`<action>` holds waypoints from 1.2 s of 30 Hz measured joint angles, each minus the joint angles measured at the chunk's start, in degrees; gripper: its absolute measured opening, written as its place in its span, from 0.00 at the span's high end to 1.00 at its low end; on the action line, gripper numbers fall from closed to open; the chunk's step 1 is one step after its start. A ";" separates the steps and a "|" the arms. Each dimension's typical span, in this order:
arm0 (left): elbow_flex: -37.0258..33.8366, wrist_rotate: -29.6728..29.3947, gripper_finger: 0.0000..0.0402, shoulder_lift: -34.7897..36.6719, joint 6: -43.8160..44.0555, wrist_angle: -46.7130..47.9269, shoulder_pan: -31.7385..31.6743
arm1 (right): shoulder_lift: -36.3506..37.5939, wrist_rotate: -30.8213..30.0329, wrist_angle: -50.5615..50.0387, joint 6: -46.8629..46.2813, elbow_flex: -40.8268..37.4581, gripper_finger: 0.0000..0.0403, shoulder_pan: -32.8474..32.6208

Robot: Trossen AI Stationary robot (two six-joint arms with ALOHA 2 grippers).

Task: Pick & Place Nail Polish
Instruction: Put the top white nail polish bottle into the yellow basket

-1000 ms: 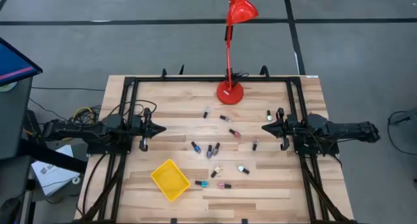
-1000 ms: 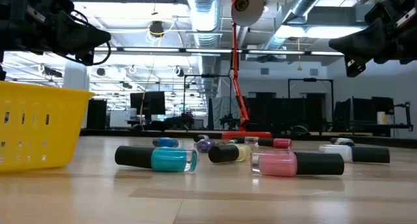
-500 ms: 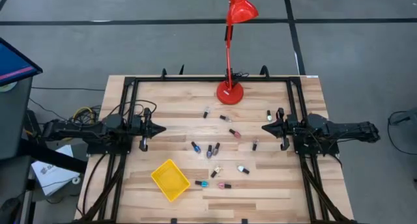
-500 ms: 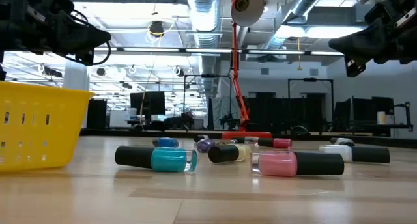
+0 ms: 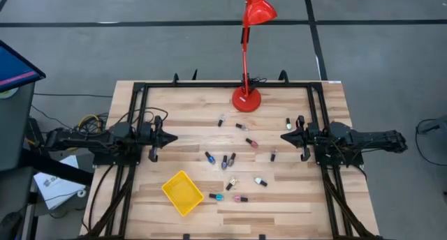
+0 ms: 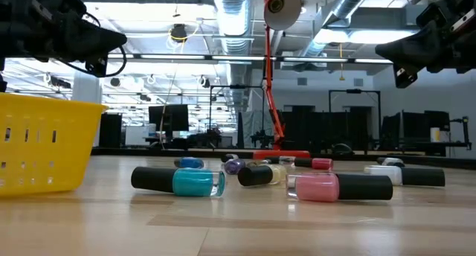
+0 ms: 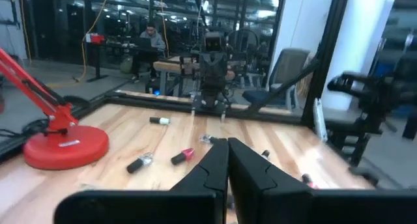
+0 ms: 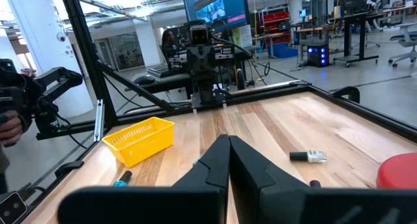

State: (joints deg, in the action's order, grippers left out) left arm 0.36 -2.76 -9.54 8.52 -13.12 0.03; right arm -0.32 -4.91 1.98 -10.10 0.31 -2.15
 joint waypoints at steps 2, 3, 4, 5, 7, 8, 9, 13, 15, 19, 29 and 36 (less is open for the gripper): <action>0.00 0.00 1.00 0.02 4.02 -1.43 0.00 | 0.00 0.02 0.00 -0.01 0.01 1.00 0.02; 0.00 0.00 1.00 0.02 6.51 -1.95 0.00 | 0.00 0.00 0.00 -0.01 0.01 1.00 0.02; 0.00 0.00 1.00 0.02 8.93 -2.38 0.00 | 0.00 0.00 0.00 0.00 0.00 1.00 0.00; 0.00 0.00 1.00 0.02 10.78 -2.62 0.00 | 0.00 0.02 0.00 -0.01 0.01 1.00 0.00; 0.00 0.00 1.00 0.02 12.88 -2.75 0.00 | 0.00 0.01 0.00 0.00 0.00 1.00 0.00; 0.00 0.00 1.00 0.02 13.49 -2.85 0.00 | 0.00 0.01 0.00 -0.01 0.01 1.00 0.01; 0.00 0.00 1.00 0.01 14.46 -3.40 0.00 | 0.00 0.01 0.00 -0.01 0.00 1.00 0.01; 0.00 -2.88 1.00 -0.67 18.54 -12.25 0.00 | 0.00 0.02 0.00 -0.01 0.00 1.00 0.00; 0.11 -4.64 1.00 -1.32 20.61 -17.05 0.00 | 0.00 0.02 0.00 -0.01 -0.01 1.00 0.00; 4.96 -8.18 1.00 -5.52 23.47 -17.46 0.00 | 0.00 0.01 -0.05 -0.01 -0.01 1.00 0.01; 29.11 -19.49 0.99 -38.47 20.67 -8.49 -0.02 | 0.00 0.00 -0.20 -0.01 0.00 1.00 0.02; 48.22 -14.84 0.84 -60.77 9.98 8.40 -0.02 | 0.00 0.02 -0.24 0.00 0.01 1.00 0.02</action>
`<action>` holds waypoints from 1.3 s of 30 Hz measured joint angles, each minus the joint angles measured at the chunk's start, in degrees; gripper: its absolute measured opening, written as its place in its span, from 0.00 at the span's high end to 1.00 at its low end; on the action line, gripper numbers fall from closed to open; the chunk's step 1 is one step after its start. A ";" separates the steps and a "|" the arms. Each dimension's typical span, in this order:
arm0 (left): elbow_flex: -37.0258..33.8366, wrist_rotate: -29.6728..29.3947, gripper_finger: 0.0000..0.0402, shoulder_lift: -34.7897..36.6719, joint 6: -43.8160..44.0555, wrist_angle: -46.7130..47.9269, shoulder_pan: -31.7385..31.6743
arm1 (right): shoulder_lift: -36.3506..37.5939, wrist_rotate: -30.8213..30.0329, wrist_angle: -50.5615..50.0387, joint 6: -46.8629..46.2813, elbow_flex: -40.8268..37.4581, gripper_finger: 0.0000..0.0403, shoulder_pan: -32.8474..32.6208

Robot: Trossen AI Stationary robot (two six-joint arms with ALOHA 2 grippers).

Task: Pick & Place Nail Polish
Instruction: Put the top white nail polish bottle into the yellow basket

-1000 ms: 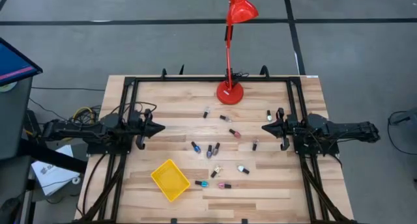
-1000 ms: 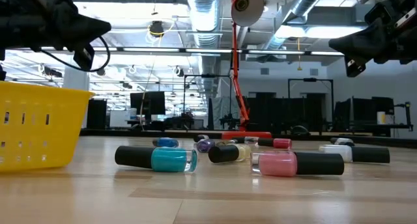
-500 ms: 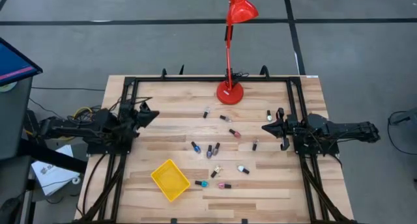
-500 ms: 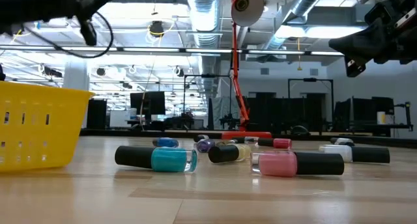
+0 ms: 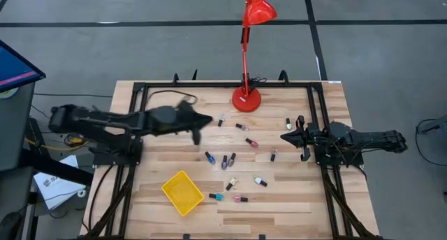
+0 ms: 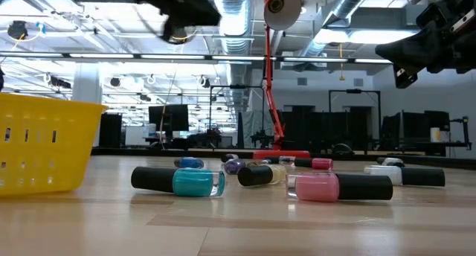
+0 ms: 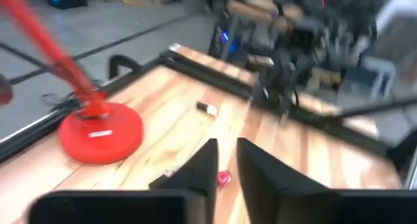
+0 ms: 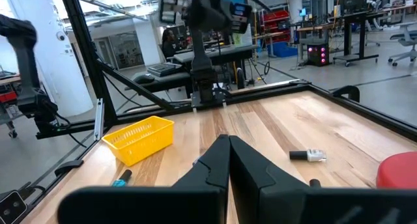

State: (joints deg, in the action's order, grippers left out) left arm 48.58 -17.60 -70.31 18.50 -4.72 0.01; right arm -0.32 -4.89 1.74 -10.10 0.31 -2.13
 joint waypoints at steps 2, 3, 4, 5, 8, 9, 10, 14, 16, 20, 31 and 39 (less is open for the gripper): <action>2.12 -0.05 0.76 -4.25 -3.35 0.49 0.01 | 0.00 0.00 0.02 -0.01 -0.01 1.00 -0.02; 2.80 -0.86 0.72 -6.00 -4.68 0.35 0.02 | 0.00 -0.01 0.00 -0.01 -0.01 1.00 -0.01; 3.07 -2.79 0.68 -7.53 -4.84 0.31 0.02 | 0.00 -0.02 0.03 -0.01 0.00 1.00 -0.01; 3.08 -5.47 0.64 -8.87 -3.97 0.34 0.01 | 0.00 0.00 0.06 -0.01 0.00 1.00 -0.02; 3.08 -16.14 0.54 -12.83 4.92 0.58 -0.20 | 0.00 0.00 0.00 -0.01 -0.02 1.00 -0.01; 3.08 -18.40 0.52 -14.01 6.71 0.66 -0.24 | 0.00 -0.02 0.00 0.00 0.00 1.00 0.00; 3.08 -19.84 0.50 -15.29 7.13 0.18 -0.39 | 0.00 -0.01 0.00 -0.01 0.00 1.00 -0.01; 3.10 -20.07 0.45 -20.49 7.24 -0.73 -0.52 | 0.00 0.00 0.00 -0.01 0.00 1.00 -0.02; 3.10 -20.05 0.44 -23.19 7.65 -1.29 -0.52 | 0.00 -0.02 0.00 -0.01 0.00 1.00 -0.02; 3.10 -20.25 0.43 -28.65 9.24 -4.79 -0.78 | 0.00 0.00 0.00 -0.01 0.00 1.00 0.00; 3.10 -19.79 0.43 -39.34 11.76 -10.58 -5.12 | 0.00 0.00 0.02 -0.01 -0.02 1.00 -0.02; 3.10 -17.49 0.43 -45.14 12.95 -14.84 -6.55 | 0.00 0.00 0.01 -0.01 0.00 1.00 -0.02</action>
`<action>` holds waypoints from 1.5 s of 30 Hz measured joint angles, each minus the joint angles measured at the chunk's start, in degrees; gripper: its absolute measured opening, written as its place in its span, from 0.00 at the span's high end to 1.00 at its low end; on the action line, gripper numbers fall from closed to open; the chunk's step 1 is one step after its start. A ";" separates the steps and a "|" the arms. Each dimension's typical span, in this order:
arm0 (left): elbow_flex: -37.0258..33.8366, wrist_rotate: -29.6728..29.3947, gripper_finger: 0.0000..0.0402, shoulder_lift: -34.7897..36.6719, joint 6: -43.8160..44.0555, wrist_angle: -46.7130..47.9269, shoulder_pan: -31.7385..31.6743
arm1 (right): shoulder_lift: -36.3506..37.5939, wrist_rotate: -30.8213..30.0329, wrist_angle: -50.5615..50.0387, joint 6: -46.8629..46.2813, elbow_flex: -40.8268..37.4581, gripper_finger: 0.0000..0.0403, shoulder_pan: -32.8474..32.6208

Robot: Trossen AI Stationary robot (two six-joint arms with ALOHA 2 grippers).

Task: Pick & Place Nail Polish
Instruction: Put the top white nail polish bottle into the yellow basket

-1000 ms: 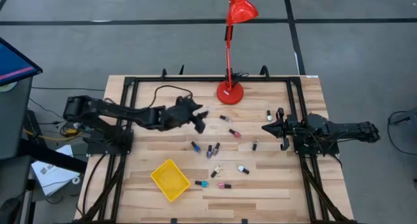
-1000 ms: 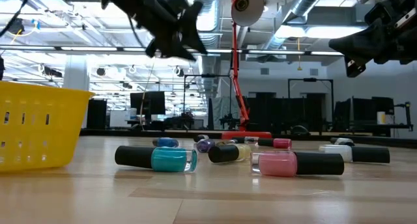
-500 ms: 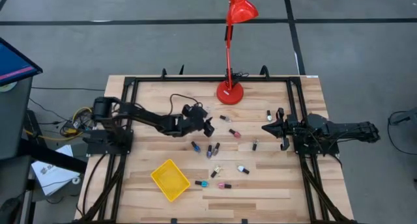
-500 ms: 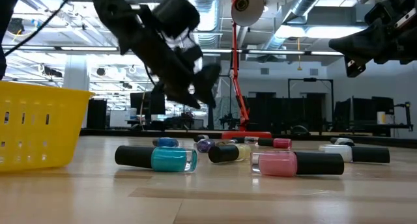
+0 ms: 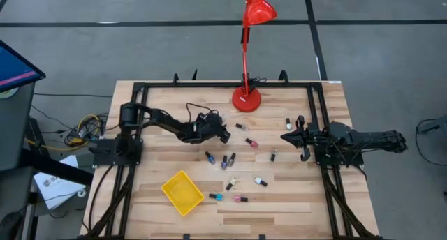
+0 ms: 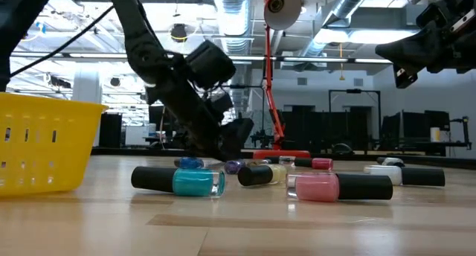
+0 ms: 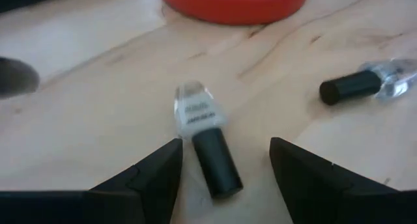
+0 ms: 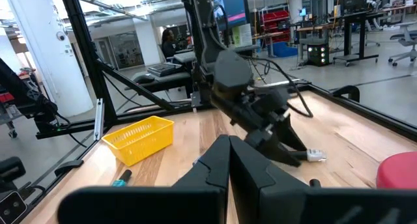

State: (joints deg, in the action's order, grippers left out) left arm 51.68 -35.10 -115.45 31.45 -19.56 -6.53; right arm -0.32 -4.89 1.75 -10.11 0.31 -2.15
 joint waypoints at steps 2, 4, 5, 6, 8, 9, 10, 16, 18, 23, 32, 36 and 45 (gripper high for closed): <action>0.07 -0.45 0.43 -0.75 1.08 -0.42 0.01 | 0.00 0.01 -0.01 0.00 -0.01 1.00 0.00; 0.13 -1.10 0.45 -1.45 1.67 -0.77 0.06 | 0.00 -0.02 -0.01 0.00 0.01 1.00 0.00; 0.14 -1.12 0.47 -1.62 1.67 -0.78 0.07 | 0.00 -0.02 -0.01 0.02 0.01 1.00 0.02; 0.17 -1.12 0.50 -1.81 1.67 -0.81 0.03 | 0.00 0.00 -0.01 0.00 0.01 1.00 0.00; 0.17 -0.99 0.58 -1.83 1.72 -0.73 -0.01 | 0.00 0.00 -0.01 0.01 0.01 1.00 0.00; 0.17 -0.91 0.63 -1.83 1.80 -0.65 -0.10 | 0.00 0.00 -0.01 0.00 0.00 1.00 0.00; 0.17 -0.88 0.68 -1.87 1.84 -0.61 -0.29 | 0.00 0.00 -0.01 0.00 0.00 1.00 0.00; 0.17 -0.04 0.88 -1.90 1.99 -0.33 -0.36 | 0.00 -0.02 -0.01 0.01 0.00 1.00 0.00; 0.17 0.01 0.88 -1.94 2.00 -0.28 -0.36 | 0.00 -0.02 -0.01 0.00 0.00 1.00 0.01; 0.05 1.45 0.88 -0.62 1.97 0.38 -0.45 | 0.00 -0.01 -0.01 0.00 0.01 1.00 0.00; -0.09 12.17 0.88 14.29 -6.84 1.74 0.32 | 0.00 0.00 -0.01 0.00 0.00 1.00 0.00; -0.15 22.68 0.88 25.41 -12.94 4.24 2.52 | 0.00 -0.01 -0.01 0.01 0.01 1.00 0.02; -0.02 37.25 0.88 50.75 -22.00 30.16 15.64 | 0.00 0.01 -0.01 0.00 -0.01 1.00 0.01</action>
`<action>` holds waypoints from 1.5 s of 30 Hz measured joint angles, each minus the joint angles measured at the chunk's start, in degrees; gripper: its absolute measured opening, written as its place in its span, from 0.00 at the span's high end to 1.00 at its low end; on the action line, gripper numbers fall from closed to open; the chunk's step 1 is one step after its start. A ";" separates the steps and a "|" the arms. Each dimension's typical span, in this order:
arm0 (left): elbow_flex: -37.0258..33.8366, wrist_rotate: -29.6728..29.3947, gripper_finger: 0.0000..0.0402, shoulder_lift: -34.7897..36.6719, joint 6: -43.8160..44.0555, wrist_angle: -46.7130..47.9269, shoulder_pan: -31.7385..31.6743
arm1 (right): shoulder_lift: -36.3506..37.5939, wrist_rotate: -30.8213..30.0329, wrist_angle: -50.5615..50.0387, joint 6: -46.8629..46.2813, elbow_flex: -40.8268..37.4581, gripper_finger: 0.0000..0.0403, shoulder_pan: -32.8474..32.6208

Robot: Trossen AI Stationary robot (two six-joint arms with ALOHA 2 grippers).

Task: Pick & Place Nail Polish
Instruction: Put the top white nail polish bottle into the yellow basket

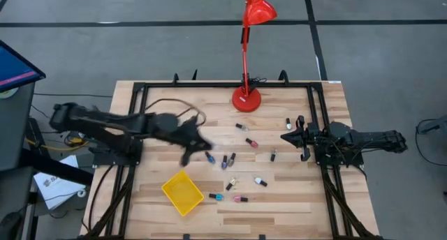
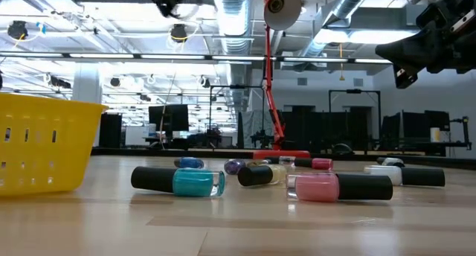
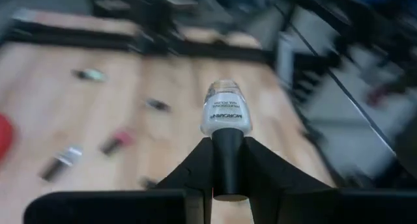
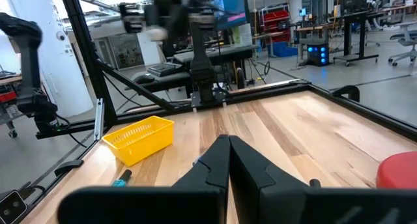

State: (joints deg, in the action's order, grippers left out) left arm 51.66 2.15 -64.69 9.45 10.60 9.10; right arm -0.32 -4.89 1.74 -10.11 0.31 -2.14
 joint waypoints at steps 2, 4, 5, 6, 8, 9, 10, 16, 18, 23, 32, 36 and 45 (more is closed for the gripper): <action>0.00 -0.52 0.88 2.96 0.04 5.53 4.74 | 0.00 0.00 0.00 0.00 0.00 1.00 0.00; 0.00 -1.95 0.88 4.39 0.37 9.05 9.49 | 0.00 0.00 0.00 0.00 0.01 1.00 -0.01; 0.00 -3.03 0.88 4.59 1.49 10.93 11.75 | 0.00 0.00 0.02 0.01 0.00 1.00 0.00; 0.00 -4.11 0.88 4.55 3.18 12.30 13.73 | 0.00 0.00 0.01 0.00 0.00 1.00 -0.01; -0.01 -5.76 0.88 3.66 7.04 14.92 16.94 | 0.00 0.00 0.03 0.00 0.01 1.00 0.00; 0.00 -6.34 0.88 2.91 8.52 15.97 18.06 | 0.00 0.00 0.02 0.00 0.00 1.00 0.00; -0.01 -6.69 0.88 1.99 9.43 17.54 19.38 | 0.00 -0.02 0.01 0.02 0.01 1.00 -0.01; -0.02 -6.90 0.88 -4.06 9.97 23.34 24.75 | 0.00 0.00 0.00 0.01 0.01 1.00 -0.01; -0.02 -6.76 0.88 -6.13 9.13 24.10 25.85 | 0.00 0.00 0.00 0.02 0.01 1.00 -0.01; -1.87 -6.44 0.88 -10.32 8.90 24.87 27.85 | 0.00 0.00 0.00 0.00 0.00 1.00 0.00; -9.66 -6.81 0.88 -12.30 8.83 21.47 28.44 | 0.00 0.00 0.09 0.00 0.01 1.00 0.01; -12.39 -6.85 0.88 -12.30 8.83 17.45 27.98 | 0.00 0.00 0.02 0.00 0.01 1.00 0.00; -12.66 -6.64 0.86 -12.30 6.61 15.80 27.95 | 0.00 0.00 0.00 0.02 0.01 1.00 0.01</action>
State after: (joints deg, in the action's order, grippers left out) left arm 39.00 -4.49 -76.99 16.07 26.40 37.06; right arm -0.32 -4.89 1.74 -10.09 0.32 -2.13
